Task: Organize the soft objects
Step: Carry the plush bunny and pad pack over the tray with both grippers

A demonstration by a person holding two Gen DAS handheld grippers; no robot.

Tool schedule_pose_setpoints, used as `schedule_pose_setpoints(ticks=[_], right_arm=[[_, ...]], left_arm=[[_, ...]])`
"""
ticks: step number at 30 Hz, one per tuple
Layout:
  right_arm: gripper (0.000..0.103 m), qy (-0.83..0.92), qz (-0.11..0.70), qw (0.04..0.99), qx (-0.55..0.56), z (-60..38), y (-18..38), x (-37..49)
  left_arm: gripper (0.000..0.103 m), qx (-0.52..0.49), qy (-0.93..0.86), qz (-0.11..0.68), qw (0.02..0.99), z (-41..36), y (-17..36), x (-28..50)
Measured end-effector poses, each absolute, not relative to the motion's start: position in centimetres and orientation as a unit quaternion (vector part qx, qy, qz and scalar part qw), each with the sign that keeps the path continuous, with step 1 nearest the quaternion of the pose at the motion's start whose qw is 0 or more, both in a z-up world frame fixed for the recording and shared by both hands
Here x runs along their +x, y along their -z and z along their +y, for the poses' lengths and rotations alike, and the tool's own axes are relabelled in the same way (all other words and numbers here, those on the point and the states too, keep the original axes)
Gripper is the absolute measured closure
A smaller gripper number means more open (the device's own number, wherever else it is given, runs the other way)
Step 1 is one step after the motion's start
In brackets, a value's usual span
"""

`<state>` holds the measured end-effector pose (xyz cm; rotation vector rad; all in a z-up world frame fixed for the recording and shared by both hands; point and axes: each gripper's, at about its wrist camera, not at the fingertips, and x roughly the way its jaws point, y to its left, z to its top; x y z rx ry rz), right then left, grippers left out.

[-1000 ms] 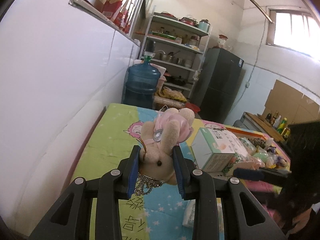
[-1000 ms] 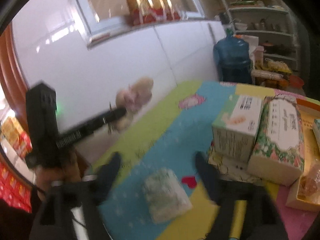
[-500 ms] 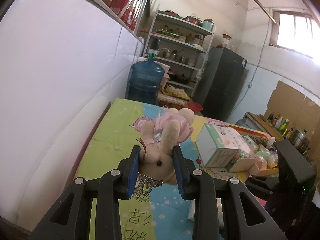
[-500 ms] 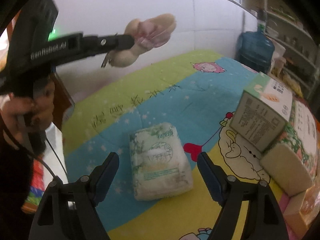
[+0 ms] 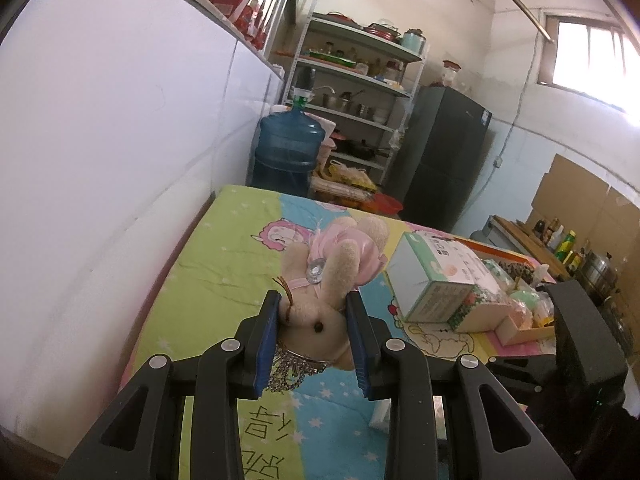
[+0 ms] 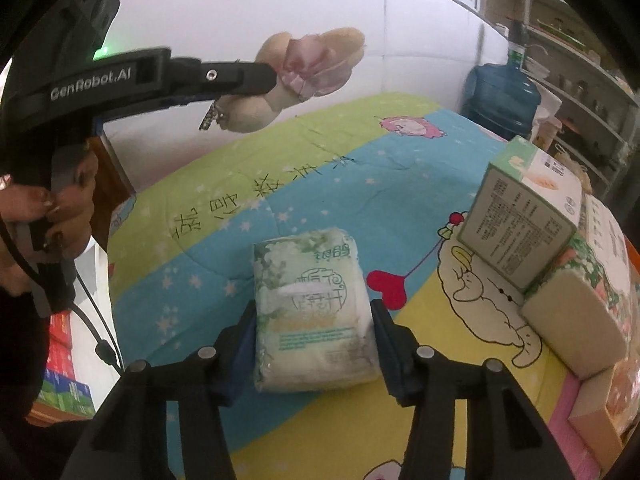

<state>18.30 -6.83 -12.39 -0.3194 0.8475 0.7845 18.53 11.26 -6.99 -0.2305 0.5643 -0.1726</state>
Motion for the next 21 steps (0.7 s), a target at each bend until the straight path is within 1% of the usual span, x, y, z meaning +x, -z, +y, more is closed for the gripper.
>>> schedule_pose_setpoints(ticks=[7,21], right_arm=[[0.050,-0.354,0.375,0.848,-0.122,-9.4,10.3,17.0],[0.050,-0.286,0.351,0.887,-0.094,-16.5,7.0,14.0]], left_arm=[[0.070,-0.108,0.100,0.274,0.951,10.2,6.6,18.3],[0.070,-0.086,0.163,0.268,0.946,4.7,5.4,17.4]])
